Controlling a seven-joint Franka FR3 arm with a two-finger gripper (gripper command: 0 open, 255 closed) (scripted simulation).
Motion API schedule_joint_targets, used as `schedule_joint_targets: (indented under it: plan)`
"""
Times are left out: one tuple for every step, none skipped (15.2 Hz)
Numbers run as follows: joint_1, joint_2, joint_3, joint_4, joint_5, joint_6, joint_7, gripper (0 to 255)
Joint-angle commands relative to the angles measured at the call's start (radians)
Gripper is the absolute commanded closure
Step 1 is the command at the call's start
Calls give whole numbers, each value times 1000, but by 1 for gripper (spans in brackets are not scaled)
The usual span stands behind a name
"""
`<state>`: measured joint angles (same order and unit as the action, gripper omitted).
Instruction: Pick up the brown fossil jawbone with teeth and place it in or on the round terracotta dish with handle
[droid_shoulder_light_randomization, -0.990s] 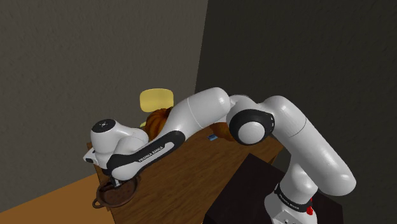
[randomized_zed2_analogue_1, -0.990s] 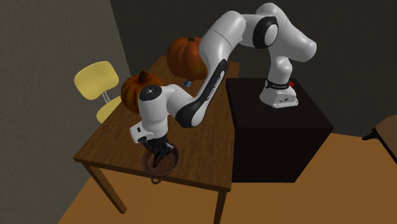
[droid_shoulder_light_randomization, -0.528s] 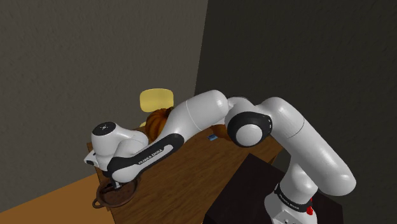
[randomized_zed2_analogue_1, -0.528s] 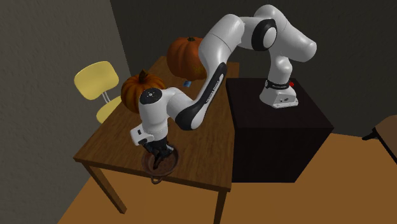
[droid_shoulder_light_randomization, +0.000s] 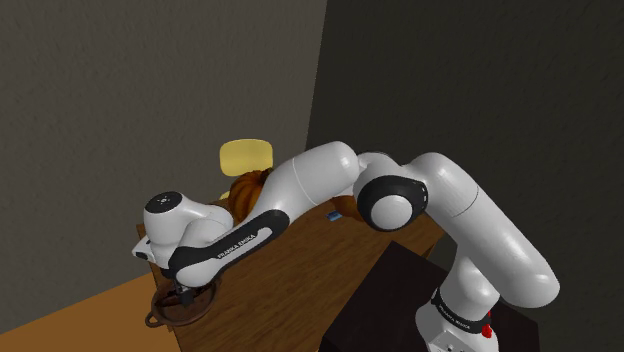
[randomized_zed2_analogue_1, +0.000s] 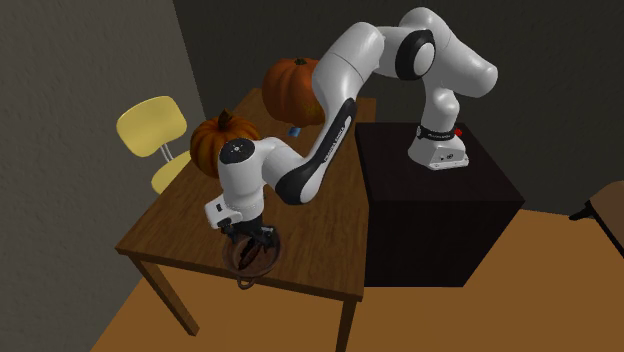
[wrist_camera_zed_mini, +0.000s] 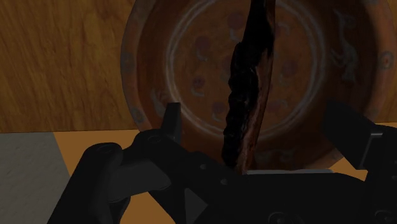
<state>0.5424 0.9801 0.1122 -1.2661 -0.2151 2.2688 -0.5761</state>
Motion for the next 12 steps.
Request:
schedule_joint_targets:
  plan:
    - [-1,-26,3,-12,2,-15,0,0]
    - [-1,-51,5,-22,4,-30,-1,0]
    - [-2,-76,8,-30,6,-46,-2,0]
    - [-2,-94,10,-35,8,-60,-2,0]
    - [-2,-94,10,-35,8,-60,-2,0]
    - [-2,-94,10,-35,8,-60,-2,0]
    - [-2,-94,10,-35,8,-60,-2,0]
    - [-2,-94,10,-35,8,-60,-2,0]
    - [-2,-94,10,-35,8,-60,-2,0]
    - [-2,-94,10,-35,8,-60,-2,0]
    - [-2,-94,10,-35,8,-60,-2,0]
    - [-2,-94,10,-35,8,-60,-2,0]
